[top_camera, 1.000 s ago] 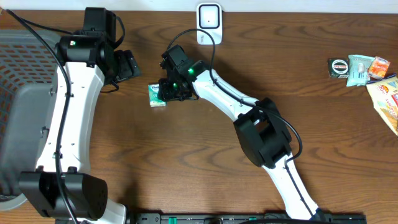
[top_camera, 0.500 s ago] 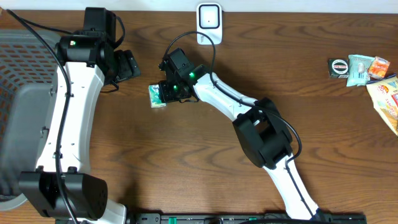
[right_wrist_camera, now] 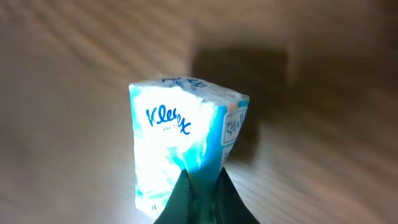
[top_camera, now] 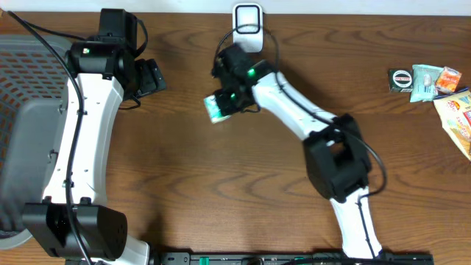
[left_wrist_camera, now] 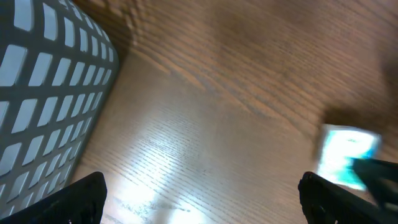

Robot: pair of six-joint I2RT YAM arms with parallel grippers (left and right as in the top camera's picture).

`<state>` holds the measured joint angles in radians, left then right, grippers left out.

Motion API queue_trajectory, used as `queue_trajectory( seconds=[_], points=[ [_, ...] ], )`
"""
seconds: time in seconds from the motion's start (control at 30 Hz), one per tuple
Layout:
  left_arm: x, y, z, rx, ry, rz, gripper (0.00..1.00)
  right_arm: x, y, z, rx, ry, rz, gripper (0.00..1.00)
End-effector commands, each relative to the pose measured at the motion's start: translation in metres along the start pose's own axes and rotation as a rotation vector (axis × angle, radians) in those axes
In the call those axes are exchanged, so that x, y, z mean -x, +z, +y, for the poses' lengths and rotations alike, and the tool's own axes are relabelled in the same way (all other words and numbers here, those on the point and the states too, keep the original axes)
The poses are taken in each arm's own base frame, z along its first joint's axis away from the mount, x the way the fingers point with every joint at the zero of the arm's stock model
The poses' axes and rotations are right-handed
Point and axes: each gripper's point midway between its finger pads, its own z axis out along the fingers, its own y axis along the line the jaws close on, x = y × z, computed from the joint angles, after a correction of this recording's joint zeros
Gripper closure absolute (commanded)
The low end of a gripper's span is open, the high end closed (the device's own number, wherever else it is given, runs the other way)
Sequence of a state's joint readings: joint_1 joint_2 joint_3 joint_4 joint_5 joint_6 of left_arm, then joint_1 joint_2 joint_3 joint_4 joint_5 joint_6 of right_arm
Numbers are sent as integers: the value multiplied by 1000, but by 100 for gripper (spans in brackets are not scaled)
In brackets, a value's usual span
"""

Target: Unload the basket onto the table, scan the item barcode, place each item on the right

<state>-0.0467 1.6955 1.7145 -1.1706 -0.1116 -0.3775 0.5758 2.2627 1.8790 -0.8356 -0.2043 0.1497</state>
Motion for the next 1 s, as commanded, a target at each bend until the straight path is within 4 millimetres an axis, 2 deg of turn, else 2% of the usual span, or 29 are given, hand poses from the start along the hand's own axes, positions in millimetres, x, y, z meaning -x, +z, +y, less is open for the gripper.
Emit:
queue_trajectory(
  seconds=[0.0,0.3,0.47,0.73,0.77,0.83,0.93,0.97],
  points=[
    [1,1,3,18,0,-2,2,7,-28,-26,-200,-181,-27,99],
    [1,1,3,18,0,-2,2,-32,-10,-45,-232,-556,143,99],
    [1,1,3,18,0,-2,2,-30,-11,-57,-273,-531,140,99],
    [1,1,3,18,0,-2,2,-11,-25,-93,-382,-324,64,98],
    [1,1,3,18,0,-2,2,-9,-27,-94,-383,-309,57,95],
    [1,1,3,18,0,-2,2,-6,-32,-95,-378,-285,43,71],
    [1,1,3,18,0,-2,2,-3,-40,-86,-336,-273,20,24],
    [1,1,3,18,0,-2,2,-3,-42,-83,-322,-274,15,19]
  ],
)
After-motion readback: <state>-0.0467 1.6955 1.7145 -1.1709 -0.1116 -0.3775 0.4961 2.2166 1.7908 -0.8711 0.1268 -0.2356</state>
